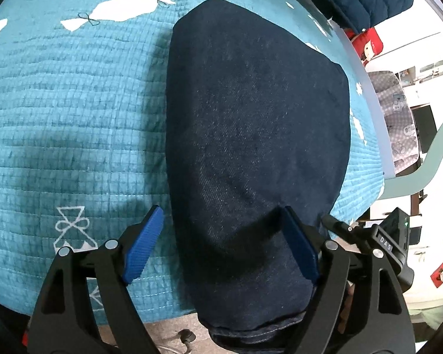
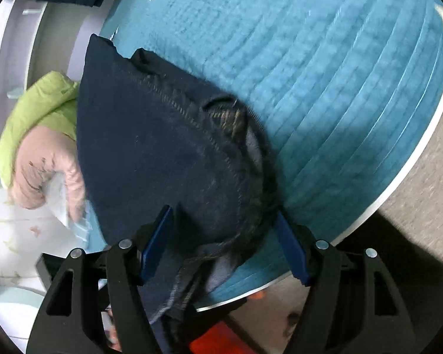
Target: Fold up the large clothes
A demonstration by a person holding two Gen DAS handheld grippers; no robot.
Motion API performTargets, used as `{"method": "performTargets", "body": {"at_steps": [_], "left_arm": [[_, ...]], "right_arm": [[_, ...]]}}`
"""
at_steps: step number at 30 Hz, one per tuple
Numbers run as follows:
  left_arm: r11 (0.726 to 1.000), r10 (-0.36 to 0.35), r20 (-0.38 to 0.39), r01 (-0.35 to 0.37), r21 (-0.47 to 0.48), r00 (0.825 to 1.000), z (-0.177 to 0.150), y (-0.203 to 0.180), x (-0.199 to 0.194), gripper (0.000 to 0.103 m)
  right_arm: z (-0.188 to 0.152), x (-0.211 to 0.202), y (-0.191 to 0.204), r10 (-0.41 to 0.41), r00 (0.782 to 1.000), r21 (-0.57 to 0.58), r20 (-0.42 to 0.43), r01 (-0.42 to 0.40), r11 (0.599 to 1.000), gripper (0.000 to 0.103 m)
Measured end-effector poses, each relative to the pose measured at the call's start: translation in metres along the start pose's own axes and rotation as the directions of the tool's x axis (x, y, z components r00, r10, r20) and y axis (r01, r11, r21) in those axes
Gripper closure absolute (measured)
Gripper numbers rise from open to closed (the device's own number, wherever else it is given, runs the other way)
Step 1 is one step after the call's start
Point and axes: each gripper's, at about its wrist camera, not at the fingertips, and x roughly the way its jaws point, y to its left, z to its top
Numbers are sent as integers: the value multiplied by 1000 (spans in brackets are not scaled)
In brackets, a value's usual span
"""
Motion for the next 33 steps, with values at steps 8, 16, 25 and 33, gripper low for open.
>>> {"method": "performTargets", "body": {"at_steps": [8,16,25,33], "left_arm": [[1000,-19,-16,19,6,1000,7,-3,6,20],[999,-35,-26,34,-11,999,43,2,20,16],[989,-140,-143,144,20,980,68,11,31,14],[992,-112,-66,116,46,991,74,3,34,31]], "right_arm": [[-3,-2,20,68,993,-32,98,-65,997,54],[3,14,8,159,980,24,119,-163,986,52],[18,25,-7,226,969,34,98,-231,972,64],[4,4,26,121,980,-163,157,-95,982,86]]}}
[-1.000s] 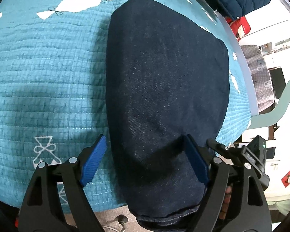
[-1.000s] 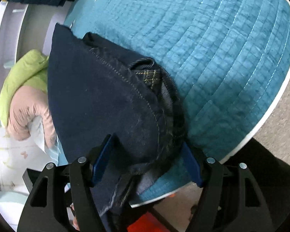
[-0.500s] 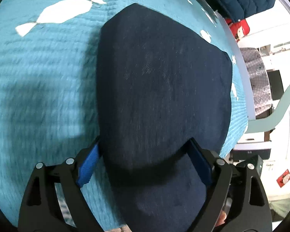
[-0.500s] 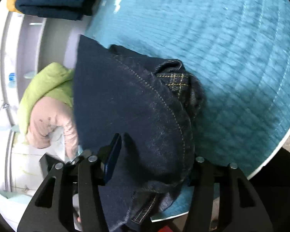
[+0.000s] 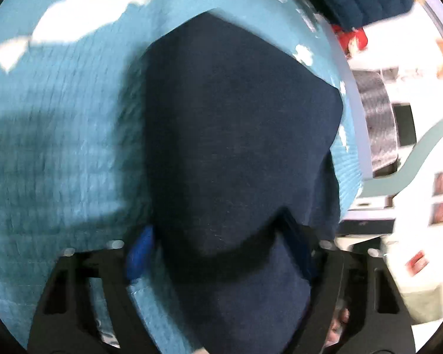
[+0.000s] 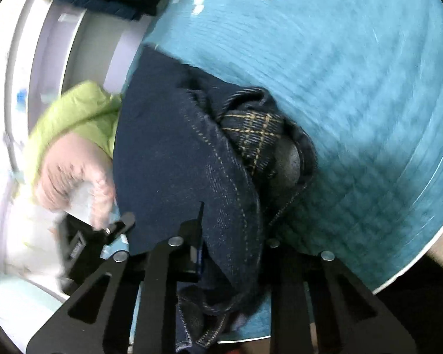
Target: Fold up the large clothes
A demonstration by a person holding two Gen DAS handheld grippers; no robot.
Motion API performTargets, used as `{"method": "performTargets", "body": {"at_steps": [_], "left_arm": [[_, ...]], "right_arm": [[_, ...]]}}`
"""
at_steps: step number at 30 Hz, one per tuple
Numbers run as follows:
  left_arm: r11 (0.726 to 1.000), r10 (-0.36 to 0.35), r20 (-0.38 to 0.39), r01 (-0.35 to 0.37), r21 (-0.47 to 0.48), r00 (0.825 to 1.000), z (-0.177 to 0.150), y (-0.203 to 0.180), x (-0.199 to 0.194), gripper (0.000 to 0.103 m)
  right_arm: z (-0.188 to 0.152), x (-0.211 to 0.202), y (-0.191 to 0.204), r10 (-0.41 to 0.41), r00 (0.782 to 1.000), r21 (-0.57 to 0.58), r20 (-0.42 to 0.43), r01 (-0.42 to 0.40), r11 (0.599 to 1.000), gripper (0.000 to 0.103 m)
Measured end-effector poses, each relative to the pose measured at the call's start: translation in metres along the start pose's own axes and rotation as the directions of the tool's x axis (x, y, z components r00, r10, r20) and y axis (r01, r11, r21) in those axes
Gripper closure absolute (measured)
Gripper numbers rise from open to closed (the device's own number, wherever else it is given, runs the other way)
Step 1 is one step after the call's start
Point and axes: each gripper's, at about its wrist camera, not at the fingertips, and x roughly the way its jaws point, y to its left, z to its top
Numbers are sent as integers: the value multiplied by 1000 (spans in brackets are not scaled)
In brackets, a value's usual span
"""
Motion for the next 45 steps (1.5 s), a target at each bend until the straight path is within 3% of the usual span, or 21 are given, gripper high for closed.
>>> {"method": "performTargets", "body": {"at_steps": [3,8,11,19,24,26,30,31,32,33,34,35,38,40,45], "left_arm": [[995,48,67,-53,86,997,-12,-23,-8,42],[995,-8,123,-5,100,992,-13,-49,-18,45],[992,-54,134,38,120,990,-2,-81,-13,45],[959,-131,113,97,266,985,39,-194,50,45],[935,-131,50,106,340,990,59,-255,126,45],[928,-127,25,110,356,992,60,-269,157,45],[940,-62,-39,72,335,997,54,-273,215,43],[949,-27,-72,48,311,997,51,-269,231,39],[963,-6,-79,27,270,997,48,-259,243,28],[967,-30,-55,43,249,998,46,-251,244,22],[969,-51,-40,59,242,998,45,-245,243,18],[969,-60,-38,67,237,997,44,-241,241,18],[968,-76,-45,85,237,996,43,-235,233,16],[964,-64,-39,72,255,997,42,-232,224,15],[955,-30,16,24,297,999,33,-231,198,14]], "right_arm": [[3,-16,26,-53,997,-136,58,61,989,87],[20,-46,61,-80,982,-298,169,129,946,88],[46,-74,65,-65,968,-321,241,143,936,88],[115,-130,19,-94,906,-295,414,231,927,88],[155,-145,-42,-143,870,-219,473,273,937,88],[165,-146,-66,-158,865,-177,477,271,946,88],[187,-130,-120,-257,883,-77,392,310,948,86],[191,-123,-136,-284,893,-38,349,316,948,82],[193,-122,-147,-277,903,-11,329,297,955,73],[194,-127,-159,-257,907,34,334,260,965,67],[194,-131,-165,-259,904,55,341,255,965,54],[193,-138,-169,-272,897,73,347,263,962,48],[190,-155,-166,-297,884,75,362,290,954,47],[186,-168,-155,-355,865,61,356,358,932,47],[164,-184,-109,-463,787,-15,407,513,858,47]]}}
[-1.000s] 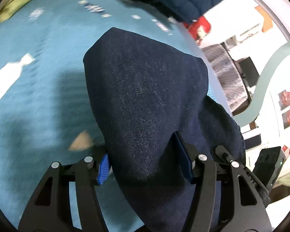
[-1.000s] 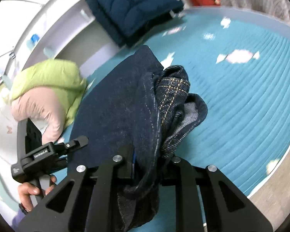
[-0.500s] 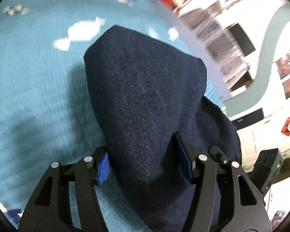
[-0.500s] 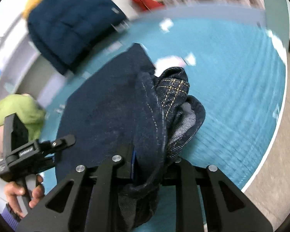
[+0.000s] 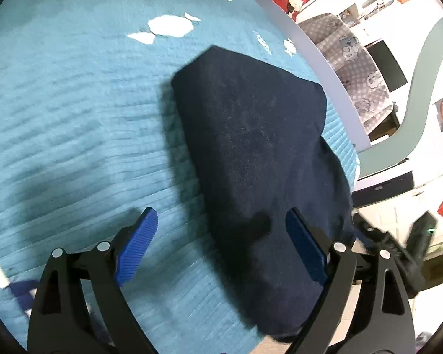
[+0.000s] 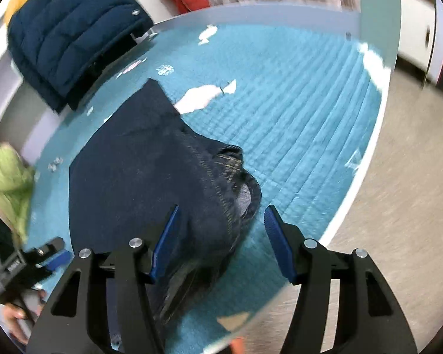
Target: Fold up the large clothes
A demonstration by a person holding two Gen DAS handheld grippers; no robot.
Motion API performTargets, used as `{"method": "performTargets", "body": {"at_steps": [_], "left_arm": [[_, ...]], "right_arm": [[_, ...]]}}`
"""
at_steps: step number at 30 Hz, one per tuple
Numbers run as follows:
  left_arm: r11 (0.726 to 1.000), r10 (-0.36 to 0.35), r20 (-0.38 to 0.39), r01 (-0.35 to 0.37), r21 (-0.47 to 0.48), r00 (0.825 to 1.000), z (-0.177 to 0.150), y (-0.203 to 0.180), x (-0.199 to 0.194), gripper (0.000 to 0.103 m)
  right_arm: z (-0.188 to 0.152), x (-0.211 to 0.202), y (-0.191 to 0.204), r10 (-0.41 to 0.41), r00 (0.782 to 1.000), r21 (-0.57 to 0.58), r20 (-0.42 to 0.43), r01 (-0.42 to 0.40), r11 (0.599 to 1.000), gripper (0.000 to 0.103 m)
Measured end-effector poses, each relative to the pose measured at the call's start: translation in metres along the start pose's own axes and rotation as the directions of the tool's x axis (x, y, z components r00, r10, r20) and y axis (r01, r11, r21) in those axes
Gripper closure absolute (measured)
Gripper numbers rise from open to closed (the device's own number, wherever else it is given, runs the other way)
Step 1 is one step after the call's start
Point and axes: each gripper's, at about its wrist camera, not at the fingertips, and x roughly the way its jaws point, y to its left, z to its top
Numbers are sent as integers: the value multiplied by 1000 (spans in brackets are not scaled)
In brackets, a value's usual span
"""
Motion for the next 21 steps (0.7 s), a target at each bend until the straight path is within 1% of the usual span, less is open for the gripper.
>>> {"method": "performTargets", "body": {"at_steps": [1,3,5,6,7,8,9,10,11,12,15,16,19,21], "left_arm": [[1000,15,9,-15,14,1000,-4,1,-7,14],[998,58,29,-60,37,998,-14,2,-20,14],[992,95,55,-99,78,994,-27,3,-35,14],[987,122,67,-128,93,990,-32,4,-42,14],[985,133,78,-141,104,988,-40,8,-50,13],[982,140,90,-150,118,986,-47,11,-58,13],[978,156,95,-167,125,983,-55,17,-66,13],[974,176,97,-187,126,980,-62,21,-72,13],[971,189,96,-200,129,977,-67,22,-76,13],[970,191,98,-203,135,977,-71,21,-79,13],[964,210,108,-224,144,972,-86,25,-90,13],[962,221,109,-235,138,969,-91,26,-93,13],[957,243,108,-257,138,964,-101,29,-101,13],[949,262,119,-278,150,958,-108,27,-109,13]], "right_arm": [[-5,-11,15,7,1000,-48,11,-7,999,47],[-19,-22,44,70,998,-124,-6,-70,990,47],[-35,-26,76,126,991,-212,-53,-134,968,47],[-45,-26,90,136,987,-254,-80,-152,955,47],[-52,-22,99,138,984,-286,-114,-165,944,48],[-63,-15,109,126,978,-322,-167,-174,931,63],[-73,-6,112,75,976,-340,-206,-143,930,74],[-82,5,109,30,971,-344,-238,-113,932,82],[-85,13,103,23,963,-331,-269,-115,937,95],[-88,25,90,6,953,-296,-304,-100,950,103],[-90,45,63,79,932,-194,-354,-156,969,103],[-91,43,64,68,935,-210,-349,-149,966,103],[-96,37,83,-36,951,-312,-307,-65,948,103],[-97,29,89,-54,958,-313,-282,-39,949,103]]}}
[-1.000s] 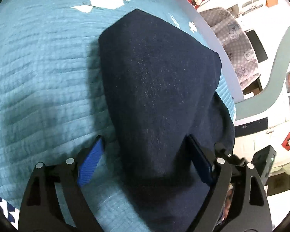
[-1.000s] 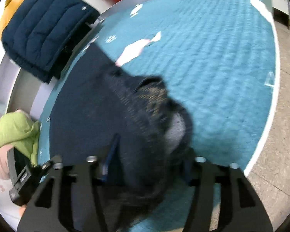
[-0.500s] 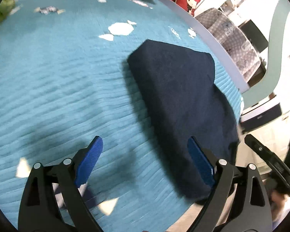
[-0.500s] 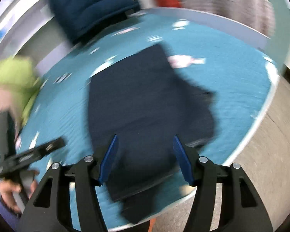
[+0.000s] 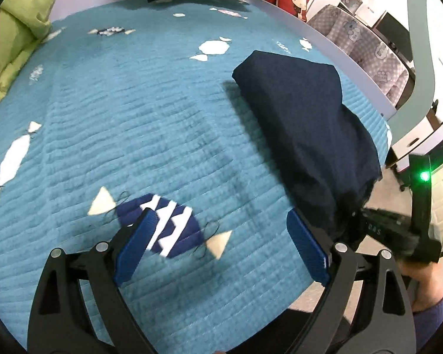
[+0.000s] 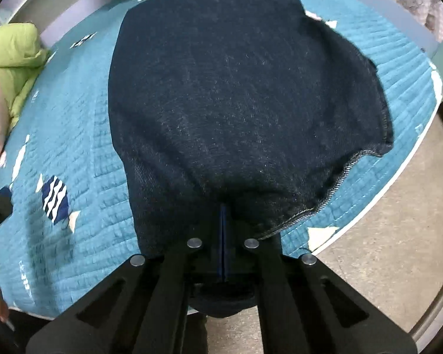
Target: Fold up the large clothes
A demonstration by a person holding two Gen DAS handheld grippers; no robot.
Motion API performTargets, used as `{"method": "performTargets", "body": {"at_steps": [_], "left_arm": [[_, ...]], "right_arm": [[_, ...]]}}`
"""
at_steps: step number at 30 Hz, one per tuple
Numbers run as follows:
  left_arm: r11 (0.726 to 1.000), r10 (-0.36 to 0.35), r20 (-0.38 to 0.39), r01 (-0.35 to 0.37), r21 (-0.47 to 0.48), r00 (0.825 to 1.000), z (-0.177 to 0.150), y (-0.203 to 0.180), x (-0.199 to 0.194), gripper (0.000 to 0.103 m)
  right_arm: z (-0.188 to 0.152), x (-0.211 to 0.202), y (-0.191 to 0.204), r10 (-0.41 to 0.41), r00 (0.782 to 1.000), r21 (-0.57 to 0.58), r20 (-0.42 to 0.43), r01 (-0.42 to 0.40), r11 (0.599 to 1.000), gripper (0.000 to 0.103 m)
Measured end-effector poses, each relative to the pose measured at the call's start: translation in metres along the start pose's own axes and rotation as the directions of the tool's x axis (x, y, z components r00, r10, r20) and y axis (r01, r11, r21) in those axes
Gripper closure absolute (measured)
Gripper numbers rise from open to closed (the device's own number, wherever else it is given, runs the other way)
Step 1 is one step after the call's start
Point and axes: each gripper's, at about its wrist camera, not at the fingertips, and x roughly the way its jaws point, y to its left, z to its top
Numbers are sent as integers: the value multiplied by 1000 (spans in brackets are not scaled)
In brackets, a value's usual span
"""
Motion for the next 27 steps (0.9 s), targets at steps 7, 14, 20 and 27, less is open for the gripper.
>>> {"method": "performTargets", "body": {"at_steps": [7,14,20,27], "left_arm": [[999,36,82,-37,18,996,-17,-9,-52,11],[995,94,140,-97,17,986,-43,-17,-116,10],[990,139,206,-128,-64,969,-74,-9,-173,7],[979,198,308,-170,-116,931,-107,-2,-243,5]], "right_arm": [[-30,-84,41,-18,985,-64,170,29,998,47],[-64,-148,85,-28,973,-153,229,64,986,18],[-91,-200,117,-35,946,-220,322,111,969,8],[-122,-248,149,20,925,-291,381,99,952,7]]}}
